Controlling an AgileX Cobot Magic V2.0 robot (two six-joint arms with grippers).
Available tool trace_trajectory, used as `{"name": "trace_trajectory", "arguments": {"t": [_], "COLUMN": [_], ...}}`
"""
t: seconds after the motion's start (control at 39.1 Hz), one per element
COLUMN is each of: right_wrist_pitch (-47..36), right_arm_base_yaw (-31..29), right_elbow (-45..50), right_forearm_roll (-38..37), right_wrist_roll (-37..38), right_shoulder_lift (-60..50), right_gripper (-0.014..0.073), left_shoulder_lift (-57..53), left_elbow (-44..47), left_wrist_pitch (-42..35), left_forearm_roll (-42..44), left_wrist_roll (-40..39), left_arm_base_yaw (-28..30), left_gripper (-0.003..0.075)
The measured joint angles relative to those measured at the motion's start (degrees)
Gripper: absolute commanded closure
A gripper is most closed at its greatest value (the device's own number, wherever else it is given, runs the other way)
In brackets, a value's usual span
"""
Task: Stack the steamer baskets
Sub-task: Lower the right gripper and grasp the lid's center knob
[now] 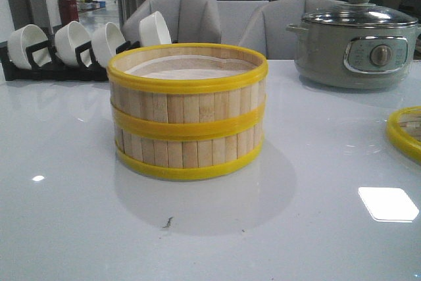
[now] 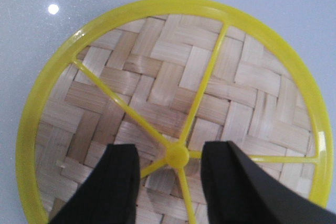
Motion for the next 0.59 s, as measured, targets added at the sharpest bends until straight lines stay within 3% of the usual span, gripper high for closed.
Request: {"name": "trace_trajectory", "arguments": {"t": [0.38,0.59], "right_wrist_pitch": [0.0,-0.2], "right_arm_base_yaw": [0.0,0.0], "right_elbow": [0.0,0.0], "right_forearm_roll": [0.8,0.8], "right_wrist_roll": [0.0,0.0], "right_shoulder_lift": [2.2,3.3], "right_gripper": [0.0205,0.0363], "left_shoulder_lift": [0.0,0.0], "left_elbow": [0.0,0.0], "left_wrist_pitch": [0.1,0.1], "left_forearm_roll": [0.0,0.0], "left_wrist_roll": [0.0,0.0], "left_arm_base_yaw": [0.0,0.0], "left_gripper": [0.0634,0.0634]}}
